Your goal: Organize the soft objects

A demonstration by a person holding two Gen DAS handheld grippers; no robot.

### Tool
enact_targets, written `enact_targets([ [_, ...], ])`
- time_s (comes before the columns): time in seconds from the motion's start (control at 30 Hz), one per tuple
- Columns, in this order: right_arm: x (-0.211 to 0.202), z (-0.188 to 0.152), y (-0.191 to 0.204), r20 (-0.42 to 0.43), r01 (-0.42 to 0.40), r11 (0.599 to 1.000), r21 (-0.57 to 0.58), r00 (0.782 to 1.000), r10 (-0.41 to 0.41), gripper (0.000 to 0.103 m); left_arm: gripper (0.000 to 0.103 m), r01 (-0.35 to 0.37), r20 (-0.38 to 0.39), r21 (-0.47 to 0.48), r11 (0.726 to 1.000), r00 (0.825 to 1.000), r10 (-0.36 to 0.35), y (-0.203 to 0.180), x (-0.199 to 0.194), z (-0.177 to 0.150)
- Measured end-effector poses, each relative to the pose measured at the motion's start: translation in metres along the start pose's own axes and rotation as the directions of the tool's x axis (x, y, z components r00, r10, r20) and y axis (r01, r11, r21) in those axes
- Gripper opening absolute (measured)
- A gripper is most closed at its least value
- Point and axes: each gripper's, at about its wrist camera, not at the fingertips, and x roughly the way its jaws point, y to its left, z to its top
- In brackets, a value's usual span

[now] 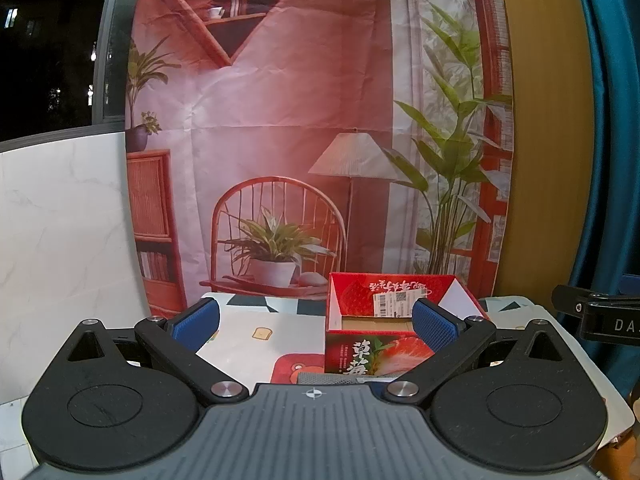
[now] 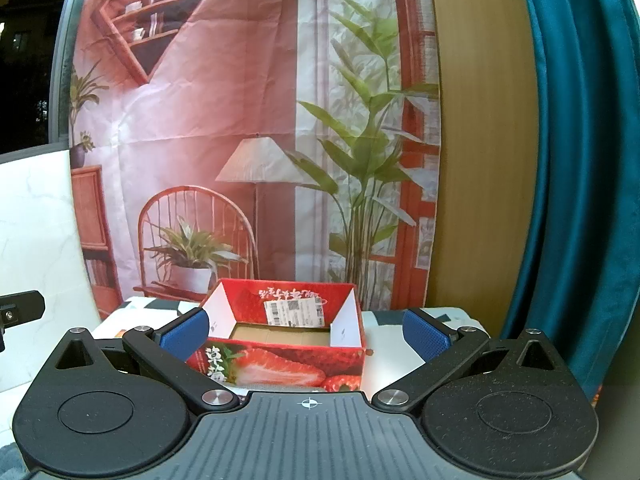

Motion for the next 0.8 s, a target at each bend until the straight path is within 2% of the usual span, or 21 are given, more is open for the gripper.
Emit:
enact_targets([
  [0.8,0.0018,0.0004,0.0030,-0.005,0.003,1.000,0.001,1.000,-0.003,0.103,0.103,-0.002,-0.004,-0.005,1.000,1.000,0.002,-0.0003,0.0014,-0.0029],
])
